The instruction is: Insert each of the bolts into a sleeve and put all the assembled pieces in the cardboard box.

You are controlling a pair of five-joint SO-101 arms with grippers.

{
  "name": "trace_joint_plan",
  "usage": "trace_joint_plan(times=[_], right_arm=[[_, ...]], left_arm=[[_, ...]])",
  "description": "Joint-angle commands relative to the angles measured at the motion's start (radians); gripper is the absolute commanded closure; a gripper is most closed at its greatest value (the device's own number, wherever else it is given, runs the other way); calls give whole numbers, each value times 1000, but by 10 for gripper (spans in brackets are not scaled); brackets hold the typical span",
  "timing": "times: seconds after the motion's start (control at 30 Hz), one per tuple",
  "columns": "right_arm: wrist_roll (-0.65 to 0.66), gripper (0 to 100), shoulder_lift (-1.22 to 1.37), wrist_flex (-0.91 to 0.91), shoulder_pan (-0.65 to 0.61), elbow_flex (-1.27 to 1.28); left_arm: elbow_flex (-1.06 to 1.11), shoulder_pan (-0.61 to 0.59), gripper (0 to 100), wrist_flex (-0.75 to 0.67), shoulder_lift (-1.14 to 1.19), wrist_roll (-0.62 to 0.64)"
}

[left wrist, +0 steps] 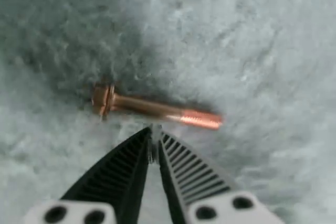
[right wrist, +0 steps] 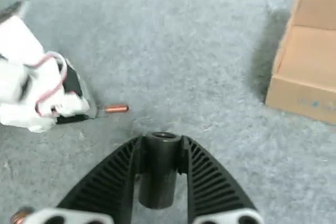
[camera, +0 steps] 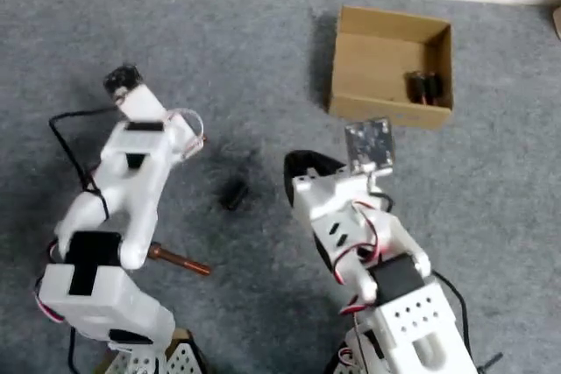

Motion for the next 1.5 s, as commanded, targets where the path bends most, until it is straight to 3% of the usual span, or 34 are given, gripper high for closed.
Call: trace_joint_plan(times=[0.0, 0.1, 0.3, 0.6, 0.83, 1.47], right_arm=[[20, 994, -81, -2, 22, 15], [20, 994, -81, -22, 22, 30], [20, 994, -81, -113, 22, 102], [20, 994, -81, -114, 22, 105], [20, 994, -81, -114, 22, 105], [20, 994, -81, -114, 22, 107]], left_arm=[[-127, 12, 994, 192, -79, 213], [-116, 15, 994, 265, -143, 275], [-21, 13, 985, 126, -108, 397], [-16, 15, 761, 12, -7, 402], [-27, 1, 819, -6, 73, 471], [-79, -84, 822, -8, 159, 525]])
